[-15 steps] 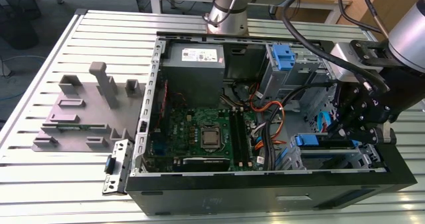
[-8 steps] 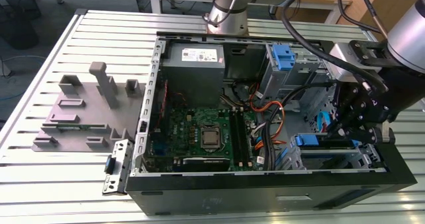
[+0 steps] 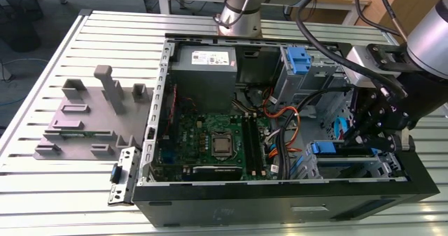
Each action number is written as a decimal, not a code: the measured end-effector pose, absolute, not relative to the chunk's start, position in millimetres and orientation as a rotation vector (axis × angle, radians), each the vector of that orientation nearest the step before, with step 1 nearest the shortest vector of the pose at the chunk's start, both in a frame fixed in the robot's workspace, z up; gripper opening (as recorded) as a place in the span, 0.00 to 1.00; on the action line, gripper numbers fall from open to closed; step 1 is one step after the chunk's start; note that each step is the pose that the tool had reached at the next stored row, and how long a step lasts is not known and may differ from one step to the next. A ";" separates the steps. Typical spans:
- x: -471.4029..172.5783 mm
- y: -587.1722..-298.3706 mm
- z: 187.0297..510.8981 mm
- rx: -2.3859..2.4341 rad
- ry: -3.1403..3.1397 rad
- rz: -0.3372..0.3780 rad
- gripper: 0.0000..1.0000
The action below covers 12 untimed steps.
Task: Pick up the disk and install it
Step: 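Insert the first disk wire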
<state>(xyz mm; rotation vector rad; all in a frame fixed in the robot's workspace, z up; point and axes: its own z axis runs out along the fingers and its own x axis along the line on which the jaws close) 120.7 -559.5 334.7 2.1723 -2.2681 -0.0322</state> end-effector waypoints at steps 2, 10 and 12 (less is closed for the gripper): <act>120.7 -559.5 333.3 2.173 -2.268 -0.033 0.16; 120.7 -559.5 330.4 2.172 -2.268 -0.032 0.16; 120.7 -559.5 330.4 2.172 -2.268 -0.032 0.16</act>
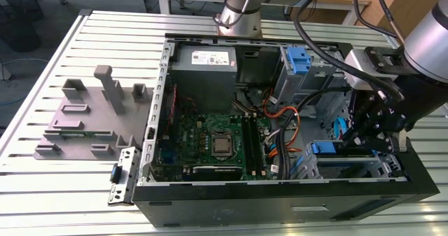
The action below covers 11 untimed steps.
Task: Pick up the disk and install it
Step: 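Insert the first disk wire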
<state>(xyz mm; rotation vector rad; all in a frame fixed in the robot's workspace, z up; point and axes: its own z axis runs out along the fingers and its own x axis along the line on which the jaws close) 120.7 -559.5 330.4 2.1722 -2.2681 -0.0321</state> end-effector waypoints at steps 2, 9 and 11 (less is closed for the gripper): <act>120.7 -559.5 330.2 2.172 -2.268 -0.033 0.16; 120.7 -559.5 330.1 2.172 -2.268 -0.033 0.29; 120.7 -559.4 334.4 2.173 -2.268 -0.033 0.29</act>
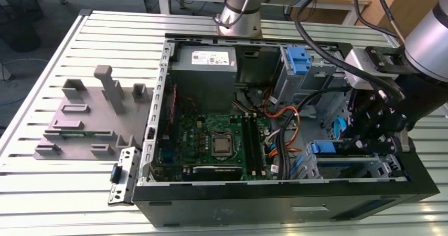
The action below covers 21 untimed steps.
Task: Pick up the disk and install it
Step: 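Insert the first disk wire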
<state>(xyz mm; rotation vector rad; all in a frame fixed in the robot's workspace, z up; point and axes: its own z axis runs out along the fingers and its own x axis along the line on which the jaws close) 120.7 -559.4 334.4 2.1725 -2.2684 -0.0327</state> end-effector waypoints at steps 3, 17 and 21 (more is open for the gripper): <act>120.7 -559.4 345.6 2.172 -2.268 -0.033 0.29; 131.4 -559.4 352.1 2.172 -2.268 -0.033 0.29; 131.6 -559.5 354.6 2.172 -2.268 -0.033 0.29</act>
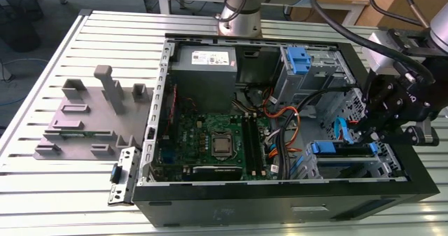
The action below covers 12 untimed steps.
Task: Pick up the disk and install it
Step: 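Insert the first disk wire, then insert the second disk wire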
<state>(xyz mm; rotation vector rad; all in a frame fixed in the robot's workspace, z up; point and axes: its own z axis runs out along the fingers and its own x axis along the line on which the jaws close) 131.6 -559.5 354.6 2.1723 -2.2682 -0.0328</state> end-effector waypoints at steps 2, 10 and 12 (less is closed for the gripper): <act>131.6 -559.5 354.7 2.172 -2.268 -0.033 0.29; 131.6 -559.5 362.2 2.172 -2.268 -0.033 0.29; 131.6 -559.4 363.1 2.172 -2.268 -0.033 0.29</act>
